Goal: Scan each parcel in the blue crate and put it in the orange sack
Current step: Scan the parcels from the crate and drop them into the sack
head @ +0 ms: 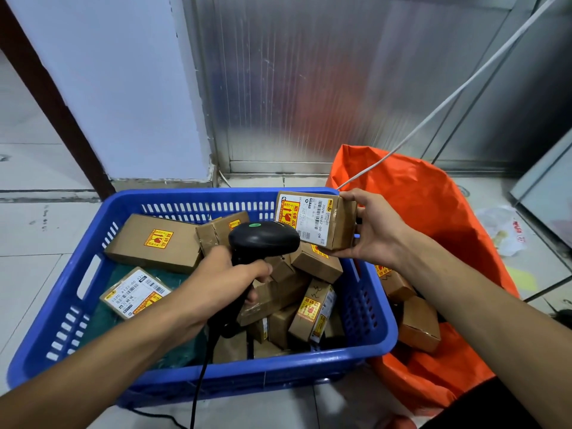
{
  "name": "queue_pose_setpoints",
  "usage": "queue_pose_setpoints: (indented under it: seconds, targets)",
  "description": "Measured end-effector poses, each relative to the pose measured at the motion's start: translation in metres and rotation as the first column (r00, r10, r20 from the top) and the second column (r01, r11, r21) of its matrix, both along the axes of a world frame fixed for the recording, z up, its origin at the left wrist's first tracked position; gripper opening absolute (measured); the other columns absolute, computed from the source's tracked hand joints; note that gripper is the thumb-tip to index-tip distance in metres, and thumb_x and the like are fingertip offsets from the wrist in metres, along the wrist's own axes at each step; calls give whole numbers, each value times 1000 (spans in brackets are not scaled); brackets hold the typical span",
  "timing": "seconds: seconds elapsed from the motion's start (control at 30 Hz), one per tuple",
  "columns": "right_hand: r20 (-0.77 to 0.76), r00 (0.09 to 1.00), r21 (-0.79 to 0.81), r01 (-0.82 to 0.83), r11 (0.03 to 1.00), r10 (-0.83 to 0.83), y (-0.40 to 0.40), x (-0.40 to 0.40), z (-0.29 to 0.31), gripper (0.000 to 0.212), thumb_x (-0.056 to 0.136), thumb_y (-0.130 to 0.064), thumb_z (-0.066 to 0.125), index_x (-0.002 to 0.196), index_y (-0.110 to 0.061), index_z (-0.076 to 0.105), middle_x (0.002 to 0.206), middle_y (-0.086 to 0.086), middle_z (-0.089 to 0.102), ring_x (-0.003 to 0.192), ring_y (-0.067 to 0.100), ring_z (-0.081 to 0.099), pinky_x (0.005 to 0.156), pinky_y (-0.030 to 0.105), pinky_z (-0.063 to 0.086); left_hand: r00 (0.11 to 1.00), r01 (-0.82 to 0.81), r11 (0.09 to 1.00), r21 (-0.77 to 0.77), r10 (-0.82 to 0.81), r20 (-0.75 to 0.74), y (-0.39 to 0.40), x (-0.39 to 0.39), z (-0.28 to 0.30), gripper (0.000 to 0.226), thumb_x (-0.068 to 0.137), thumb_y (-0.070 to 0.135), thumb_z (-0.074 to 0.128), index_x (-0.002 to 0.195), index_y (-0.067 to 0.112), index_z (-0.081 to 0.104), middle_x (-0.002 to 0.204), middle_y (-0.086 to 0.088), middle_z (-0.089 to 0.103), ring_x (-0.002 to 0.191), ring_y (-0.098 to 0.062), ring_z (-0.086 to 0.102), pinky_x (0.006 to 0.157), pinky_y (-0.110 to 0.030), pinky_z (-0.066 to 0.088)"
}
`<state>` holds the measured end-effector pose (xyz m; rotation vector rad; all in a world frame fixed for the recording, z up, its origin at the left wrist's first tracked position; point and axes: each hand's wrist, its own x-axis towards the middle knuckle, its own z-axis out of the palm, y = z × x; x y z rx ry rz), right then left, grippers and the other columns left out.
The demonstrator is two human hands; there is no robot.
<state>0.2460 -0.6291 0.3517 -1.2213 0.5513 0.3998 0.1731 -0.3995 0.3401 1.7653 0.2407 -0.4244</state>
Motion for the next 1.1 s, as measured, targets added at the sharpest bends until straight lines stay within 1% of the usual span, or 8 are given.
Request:
queue_pose_setpoints:
  seconds: [0.1, 0.2, 0.33, 0.53, 0.6, 0.8, 0.9, 1.1]
  targets:
    - [7, 1000, -9, 5, 1000, -5, 2, 0, -1, 43, 90, -33, 62, 128, -12, 59, 124, 16, 61, 106, 36, 64, 79, 54, 59, 1000, 15, 1000, 12, -15, 4, 2, 1, -3, 19, 88, 16, 67, 93, -3, 69, 76, -7, 66, 61, -17, 58, 68, -33, 50]
    - [10, 1000, -3, 4, 1000, -4, 2, 1, 0, 44, 90, -33, 63, 129, -13, 59, 125, 16, 61, 107, 37, 64, 77, 54, 59, 1000, 23, 1000, 21, -23, -2, 3, 2, -5, 22, 86, 18, 68, 93, -3, 69, 77, -11, 66, 63, -17, 59, 70, -36, 50]
    - [12, 1000, -1, 0, 1000, 0, 2, 1, 0, 42, 92, -32, 61, 128, -12, 59, 123, 16, 61, 106, 37, 64, 77, 53, 58, 1000, 10, 1000, 30, -11, 8, 3, 4, -7, 22, 86, 17, 68, 91, -4, 70, 76, -12, 66, 62, -17, 59, 69, -35, 51]
    - [6, 1000, 5, 0, 1000, 0, 1, 2, -3, 45, 90, -33, 62, 129, -12, 59, 122, 17, 63, 107, 37, 64, 83, 56, 57, 1000, -6, 1000, 28, 6, 9, 3, 5, -6, 24, 87, 14, 66, 91, -10, 67, 73, -11, 64, 60, -16, 58, 63, -32, 49]
    - [7, 1000, 4, -5, 1000, 5, 1, 2, -3, 45, 90, -33, 63, 130, -12, 59, 123, 17, 63, 108, 37, 65, 84, 56, 57, 1000, -1, 1000, 31, 1, 9, 3, 4, -6, 25, 87, 14, 65, 92, -10, 67, 72, -10, 64, 60, -16, 58, 64, -32, 50]
    - [3, 1000, -10, -19, 1000, 19, 1, 4, -6, 48, 88, -35, 65, 130, -12, 59, 124, 17, 63, 110, 36, 63, 76, 52, 59, 1000, -5, 999, 34, 5, 9, 3, 5, -6, 25, 88, 14, 65, 93, -10, 66, 72, -9, 64, 60, -15, 59, 65, -32, 51]
    - [2, 1000, -3, -16, 1000, 16, 0, 5, -7, 49, 88, -34, 65, 131, -13, 58, 123, 17, 64, 108, 37, 65, 76, 53, 59, 1000, -1, 999, 43, 1, 10, 3, 6, -6, 26, 88, 15, 65, 92, -11, 67, 70, -8, 65, 60, -14, 60, 65, -33, 51]
    - [6, 1000, -3, -15, 1000, 15, 0, 4, -9, 50, 87, -33, 67, 132, -13, 58, 128, 17, 61, 109, 38, 65, 72, 55, 59, 1000, -14, 999, 42, 14, 4, 2, 5, -5, 27, 89, 15, 65, 93, -12, 68, 68, -8, 63, 57, -14, 58, 64, -32, 49]
